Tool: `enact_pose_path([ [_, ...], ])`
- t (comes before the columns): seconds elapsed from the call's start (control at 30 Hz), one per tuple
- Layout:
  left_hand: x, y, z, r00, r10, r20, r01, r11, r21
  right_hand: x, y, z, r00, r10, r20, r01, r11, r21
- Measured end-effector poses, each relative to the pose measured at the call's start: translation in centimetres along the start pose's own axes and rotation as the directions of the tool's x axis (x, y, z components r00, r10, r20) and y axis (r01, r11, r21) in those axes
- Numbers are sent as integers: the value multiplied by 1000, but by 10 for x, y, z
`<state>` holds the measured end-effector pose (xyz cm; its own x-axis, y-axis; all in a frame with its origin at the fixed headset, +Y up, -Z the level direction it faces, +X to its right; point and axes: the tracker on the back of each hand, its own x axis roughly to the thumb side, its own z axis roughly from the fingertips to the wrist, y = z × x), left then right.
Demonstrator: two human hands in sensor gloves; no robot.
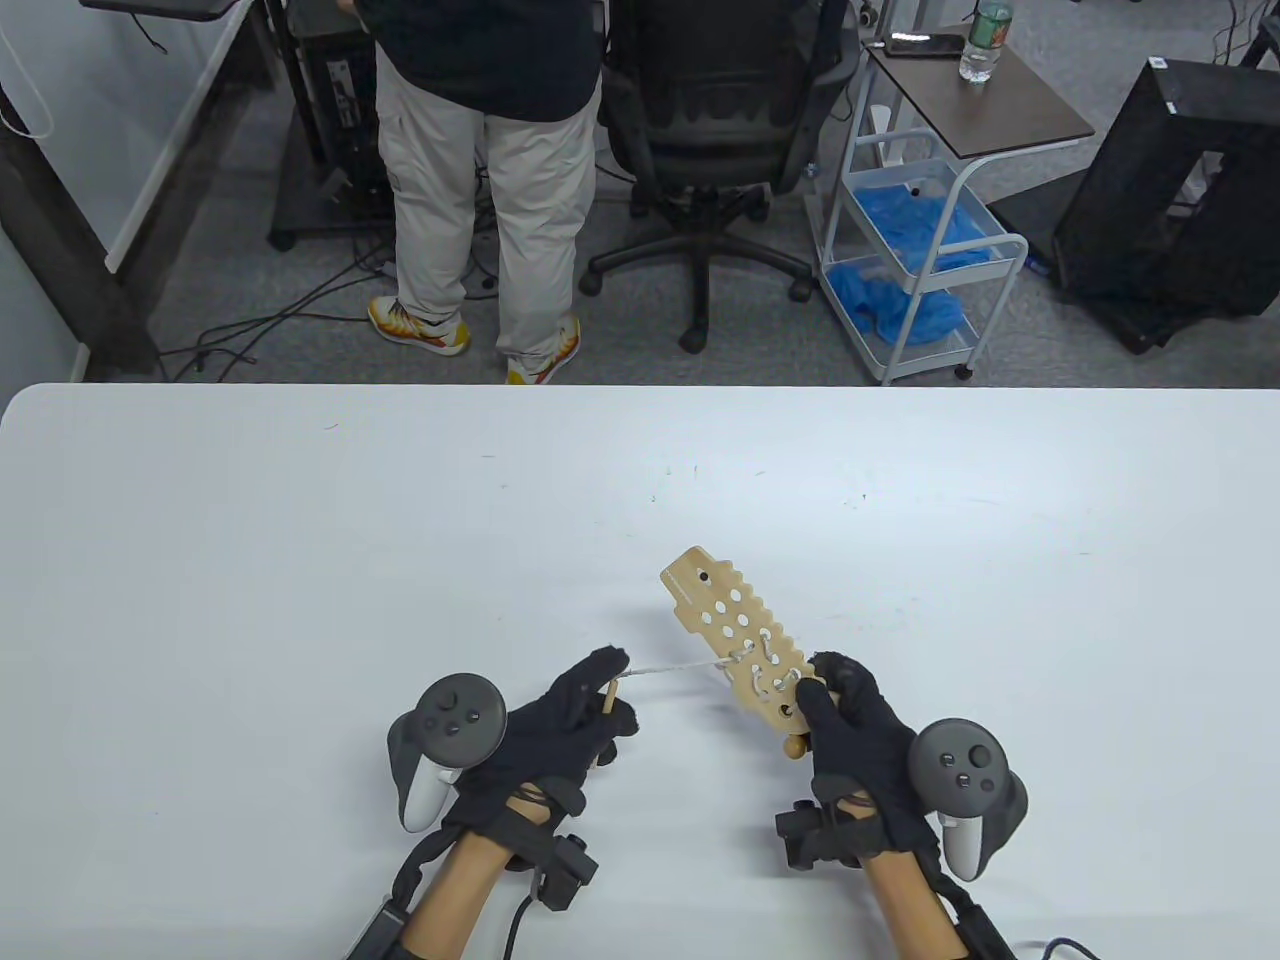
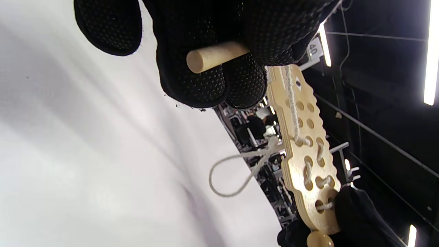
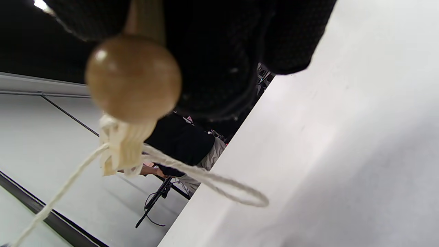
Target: Remove rope from all holes on crocodile lacing toy
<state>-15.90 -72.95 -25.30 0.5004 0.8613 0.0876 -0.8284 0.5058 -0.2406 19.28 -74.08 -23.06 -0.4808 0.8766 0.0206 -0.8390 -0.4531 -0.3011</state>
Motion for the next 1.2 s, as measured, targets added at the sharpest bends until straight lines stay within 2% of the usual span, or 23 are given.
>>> enact_pose_path([
  [0.33, -6, 23, -1, 986, -162, -25, 164, 972, 168, -16, -8, -9, 995, -21, -98, 19, 999, -28],
  [0.6, -17, 40, 1, 983, -155, -101, 177, 943, 282, -27, -15, -13, 977, -99, -190, 88, 994, -66],
  [0.77, -21, 46, 1, 985, -120, -125, 153, 943, 296, -33, -18, -14, 957, -151, -246, 133, 987, -87],
  [1.0, -21, 57, 5, 979, -137, -148, 182, 917, 356, -45, -24, -14, 905, -258, -338, 223, 965, -140],
  [1.2, -27, 67, 8, 986, -70, -153, 129, 900, 416, -57, -28, -12, 814, -396, -425, 342, 918, -201],
])
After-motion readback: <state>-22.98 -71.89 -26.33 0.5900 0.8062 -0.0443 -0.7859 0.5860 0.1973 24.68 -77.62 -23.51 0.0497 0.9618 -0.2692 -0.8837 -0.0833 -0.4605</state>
